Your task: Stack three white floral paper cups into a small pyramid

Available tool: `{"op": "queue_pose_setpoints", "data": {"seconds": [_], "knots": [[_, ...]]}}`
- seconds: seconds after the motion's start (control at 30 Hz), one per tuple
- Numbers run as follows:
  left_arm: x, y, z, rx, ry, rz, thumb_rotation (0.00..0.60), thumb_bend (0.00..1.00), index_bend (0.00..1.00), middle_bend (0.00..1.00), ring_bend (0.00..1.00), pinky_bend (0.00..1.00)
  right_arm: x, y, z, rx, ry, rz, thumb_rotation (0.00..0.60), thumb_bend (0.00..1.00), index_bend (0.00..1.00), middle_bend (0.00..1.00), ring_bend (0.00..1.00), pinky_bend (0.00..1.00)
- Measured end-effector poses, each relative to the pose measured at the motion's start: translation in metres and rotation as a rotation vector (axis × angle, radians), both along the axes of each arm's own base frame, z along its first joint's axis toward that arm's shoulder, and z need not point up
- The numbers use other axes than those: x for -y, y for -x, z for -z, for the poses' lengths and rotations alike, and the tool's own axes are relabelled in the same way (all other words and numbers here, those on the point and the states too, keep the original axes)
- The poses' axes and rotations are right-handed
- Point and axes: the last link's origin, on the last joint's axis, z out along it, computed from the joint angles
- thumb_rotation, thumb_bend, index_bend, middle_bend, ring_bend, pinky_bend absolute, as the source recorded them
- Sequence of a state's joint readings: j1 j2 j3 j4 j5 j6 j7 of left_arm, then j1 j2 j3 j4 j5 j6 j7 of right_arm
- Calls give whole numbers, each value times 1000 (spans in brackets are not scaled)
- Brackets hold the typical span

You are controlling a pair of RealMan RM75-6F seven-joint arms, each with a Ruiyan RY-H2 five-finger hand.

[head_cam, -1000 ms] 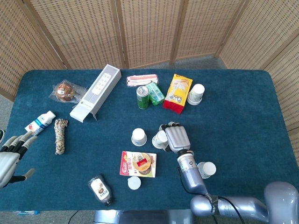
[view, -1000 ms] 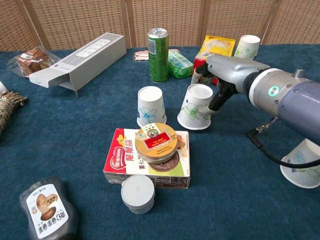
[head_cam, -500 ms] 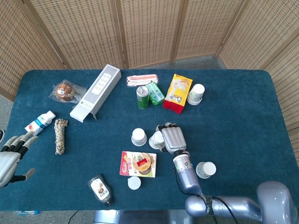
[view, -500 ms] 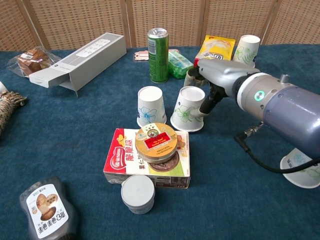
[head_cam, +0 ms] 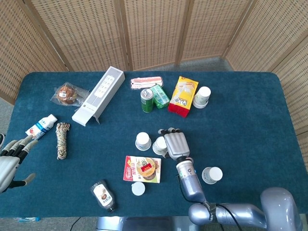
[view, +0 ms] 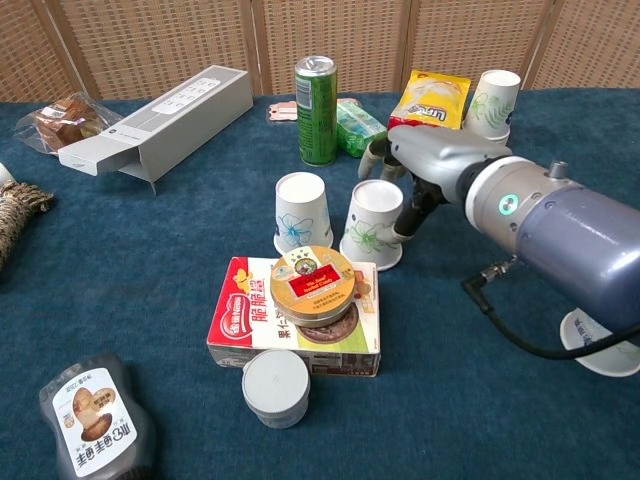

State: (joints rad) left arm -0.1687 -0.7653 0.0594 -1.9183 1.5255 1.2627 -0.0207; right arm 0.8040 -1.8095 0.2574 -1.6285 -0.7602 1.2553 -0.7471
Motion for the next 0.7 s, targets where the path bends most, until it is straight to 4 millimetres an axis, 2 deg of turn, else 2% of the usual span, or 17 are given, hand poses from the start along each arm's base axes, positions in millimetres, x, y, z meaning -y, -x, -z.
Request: {"op": "queue_pose_setpoints", "data": {"seconds": [0.13, 0.33, 0.57, 0.7], "knots": [[0, 0, 0, 0, 1, 0, 600, 332, 46, 0, 0, 0, 0, -2, -3, 11, 2, -6, 600, 215, 147, 344, 225, 282], [0, 0, 0, -3, -2, -1, 600, 331, 46, 0, 0, 0, -2, -5, -7, 34, -4, -11, 600, 159, 91, 254, 209, 281], [1, -1, 1, -2, 4, 2, 600, 332, 47, 0, 0, 0, -1, -4, -12, 51, 11, -16, 600, 142, 82, 168, 199, 282], [1, -1, 2, -1, 5, 2, 600, 332, 47, 0, 0, 0, 1, -4, -13, 57, 24, -14, 600, 124, 57, 111, 160, 282]]}}
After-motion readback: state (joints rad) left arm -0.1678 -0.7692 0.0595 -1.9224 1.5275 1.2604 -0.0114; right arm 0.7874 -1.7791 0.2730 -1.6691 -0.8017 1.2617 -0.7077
